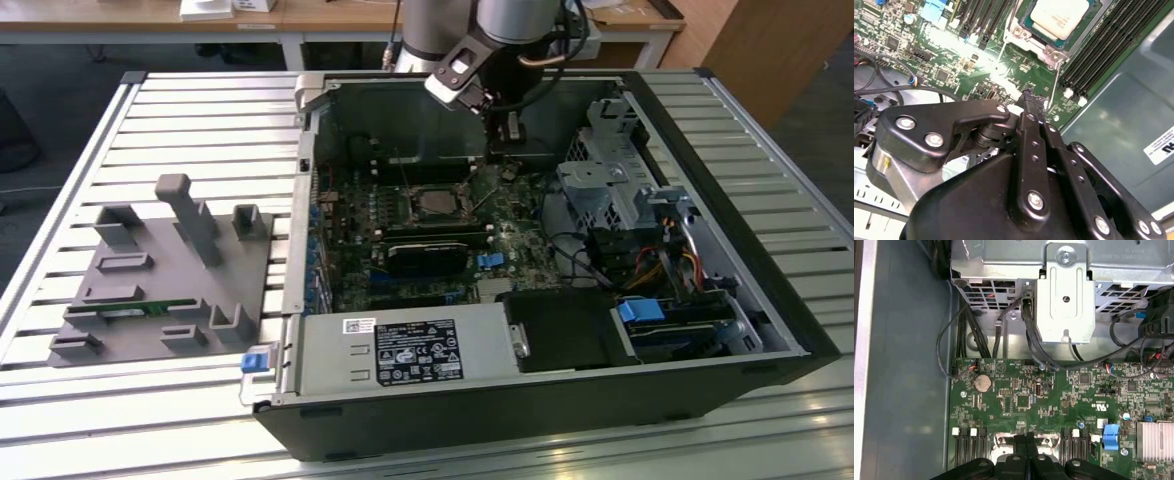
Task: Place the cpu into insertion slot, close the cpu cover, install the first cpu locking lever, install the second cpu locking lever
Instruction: 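Close the cpu cover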
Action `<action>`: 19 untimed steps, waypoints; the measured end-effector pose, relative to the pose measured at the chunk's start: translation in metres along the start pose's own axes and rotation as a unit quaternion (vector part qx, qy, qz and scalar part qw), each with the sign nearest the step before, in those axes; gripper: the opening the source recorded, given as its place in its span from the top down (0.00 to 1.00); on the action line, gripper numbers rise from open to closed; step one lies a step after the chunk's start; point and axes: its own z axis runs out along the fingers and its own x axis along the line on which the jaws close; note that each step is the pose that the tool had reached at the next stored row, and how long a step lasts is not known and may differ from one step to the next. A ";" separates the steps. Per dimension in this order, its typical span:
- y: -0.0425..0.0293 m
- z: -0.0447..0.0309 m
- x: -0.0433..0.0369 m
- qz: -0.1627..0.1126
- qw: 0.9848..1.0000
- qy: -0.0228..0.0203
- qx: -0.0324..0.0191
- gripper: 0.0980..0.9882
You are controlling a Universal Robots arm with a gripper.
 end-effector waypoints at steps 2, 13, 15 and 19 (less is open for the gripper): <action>0.0009 0.0016 0.0000 0.000 1.000 0.000 0.000 0.98; 0.0071 0.0037 -0.0001 0.000 1.000 0.000 0.001 0.98; 0.0082 0.0039 -0.0001 0.000 1.000 0.000 0.001 0.98; 0.0112 0.0042 0.0000 0.000 1.000 0.000 0.001 0.98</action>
